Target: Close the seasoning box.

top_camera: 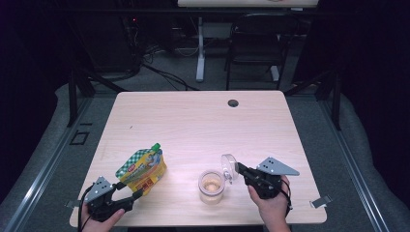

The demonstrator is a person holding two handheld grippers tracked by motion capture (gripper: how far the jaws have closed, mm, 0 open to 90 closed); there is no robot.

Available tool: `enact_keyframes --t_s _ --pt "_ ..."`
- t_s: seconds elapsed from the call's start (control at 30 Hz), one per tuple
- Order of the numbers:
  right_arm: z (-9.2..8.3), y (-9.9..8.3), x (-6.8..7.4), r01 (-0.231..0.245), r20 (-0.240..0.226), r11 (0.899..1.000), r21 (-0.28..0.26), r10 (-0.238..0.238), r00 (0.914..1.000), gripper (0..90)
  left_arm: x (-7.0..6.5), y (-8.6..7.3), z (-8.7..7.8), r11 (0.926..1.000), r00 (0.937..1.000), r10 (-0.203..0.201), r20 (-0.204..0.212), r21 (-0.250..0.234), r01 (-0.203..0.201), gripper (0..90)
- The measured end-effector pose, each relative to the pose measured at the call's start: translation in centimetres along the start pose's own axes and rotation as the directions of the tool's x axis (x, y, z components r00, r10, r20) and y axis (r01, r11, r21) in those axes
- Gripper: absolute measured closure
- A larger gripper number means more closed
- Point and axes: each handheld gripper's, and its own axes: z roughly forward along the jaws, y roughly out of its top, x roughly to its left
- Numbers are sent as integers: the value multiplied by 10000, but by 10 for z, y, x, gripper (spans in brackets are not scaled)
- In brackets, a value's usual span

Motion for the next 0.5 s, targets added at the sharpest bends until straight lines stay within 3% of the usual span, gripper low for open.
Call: enact_keyframes --t_s 0.2,0.5 --pt "3 -1 6 141 -167 9999 -38 -141 9998 900 0 0 0 10000 10000 11 -9 14 -11 330" --pt "17 -7 23 716 -613 9960 527 -684 9958 900 0 0 0 9999 10000 42 20 119 -42 330"
